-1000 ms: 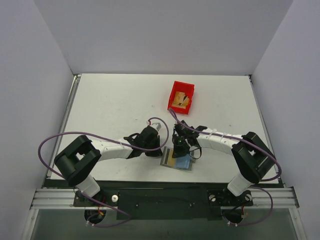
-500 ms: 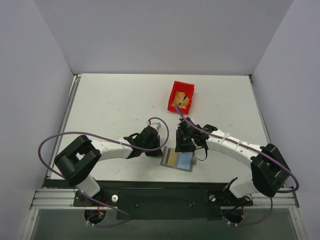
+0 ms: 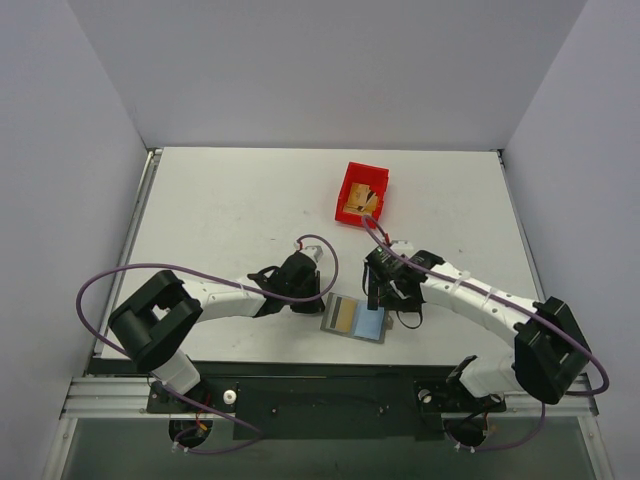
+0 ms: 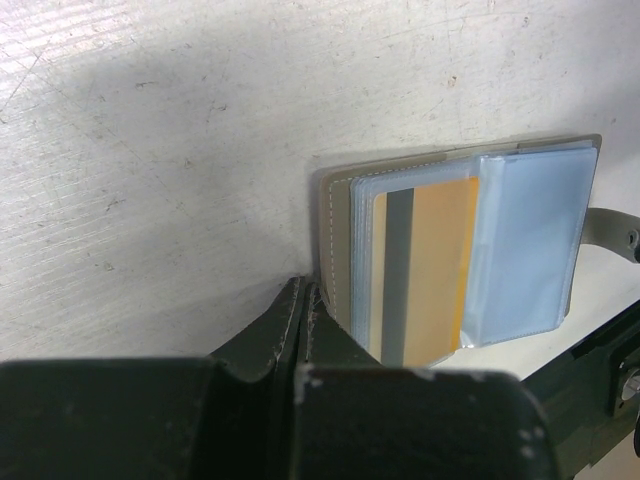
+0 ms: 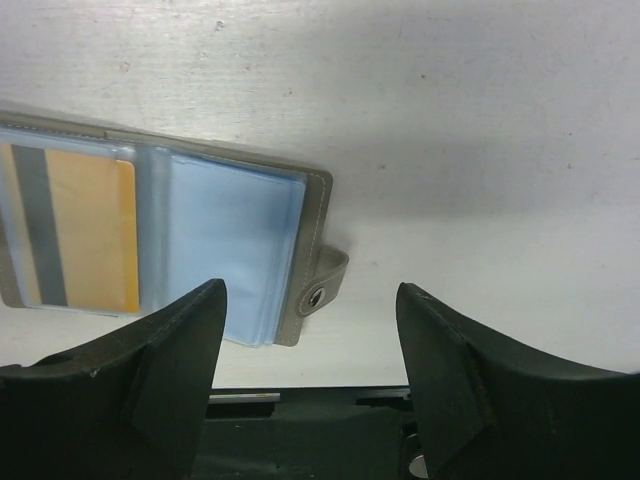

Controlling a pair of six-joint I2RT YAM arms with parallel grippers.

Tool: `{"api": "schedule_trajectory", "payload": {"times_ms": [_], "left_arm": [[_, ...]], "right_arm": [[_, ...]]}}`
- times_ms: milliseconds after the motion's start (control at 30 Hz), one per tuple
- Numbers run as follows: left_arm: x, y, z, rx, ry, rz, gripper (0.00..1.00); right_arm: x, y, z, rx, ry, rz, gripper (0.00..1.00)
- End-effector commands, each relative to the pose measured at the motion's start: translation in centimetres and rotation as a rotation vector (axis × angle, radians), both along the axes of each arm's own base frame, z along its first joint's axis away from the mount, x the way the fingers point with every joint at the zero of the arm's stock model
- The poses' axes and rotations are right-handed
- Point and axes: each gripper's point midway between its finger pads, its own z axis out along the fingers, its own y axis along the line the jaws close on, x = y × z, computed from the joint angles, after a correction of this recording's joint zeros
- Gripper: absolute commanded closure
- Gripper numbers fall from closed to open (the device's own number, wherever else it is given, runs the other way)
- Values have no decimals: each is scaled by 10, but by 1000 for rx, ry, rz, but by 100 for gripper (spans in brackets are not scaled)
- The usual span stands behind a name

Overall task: Put the credit cards into the card holder
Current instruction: Close the card holder at the center of the board.

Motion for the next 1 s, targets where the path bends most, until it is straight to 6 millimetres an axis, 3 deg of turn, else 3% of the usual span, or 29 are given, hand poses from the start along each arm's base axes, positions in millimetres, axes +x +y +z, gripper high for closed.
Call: {"api": "schedule_trajectory", "payload": {"times_ms": [0,167,400,667,833,967], "left_arm": [[-20,26,-31,143,83,-25,100],[-20,26,-31,142,82,-25,100],[-20,26,-31,144,84,-25,100],[-19,24,-30,141,83,-26,100],[-19,24,-30,142,84,-26,100],[-18,24,-29,143,83,-25,100]], "right_arm": [[-9,-21,-11,-103,47,-37,38],[-14,-27,-20,-133,72,-47,42],[-17,-30,-28,-136,89,-58,60],[-22,-29,-34,-109,124,-54,72],[-23,-24,-33,-70,130,-48,100],[-22,-19,-26,-34,116,-41,100]]}}
